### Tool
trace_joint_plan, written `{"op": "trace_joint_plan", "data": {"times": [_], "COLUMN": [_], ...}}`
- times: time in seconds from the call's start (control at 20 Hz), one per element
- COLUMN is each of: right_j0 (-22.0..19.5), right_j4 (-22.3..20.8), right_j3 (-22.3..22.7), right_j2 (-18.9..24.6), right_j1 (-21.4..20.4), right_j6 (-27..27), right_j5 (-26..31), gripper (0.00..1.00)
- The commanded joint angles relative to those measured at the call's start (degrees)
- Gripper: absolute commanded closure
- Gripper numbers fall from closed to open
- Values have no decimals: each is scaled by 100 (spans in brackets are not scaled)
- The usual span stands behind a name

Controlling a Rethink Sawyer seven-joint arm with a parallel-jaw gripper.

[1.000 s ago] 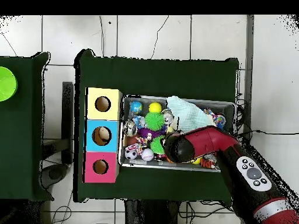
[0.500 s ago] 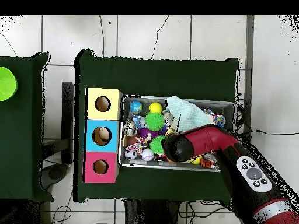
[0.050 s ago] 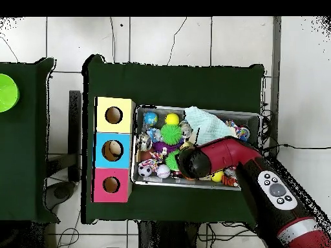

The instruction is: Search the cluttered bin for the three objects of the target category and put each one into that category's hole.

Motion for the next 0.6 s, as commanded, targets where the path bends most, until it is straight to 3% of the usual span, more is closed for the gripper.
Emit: {"op": "trace_joint_plan", "data": {"times": [0.05, 0.35, 0.6], "right_j0": [-22, 142, 405], "right_j4": [367, 1216, 1468], "right_j3": [305, 967, 1087], "right_j2": [708, 1042, 990], "right_j1": [-315, -1427, -1799], "right_j6": [-1609, -1112, -746], "right_j5": [685, 1127, 1237], "gripper": [100, 100, 100]}}
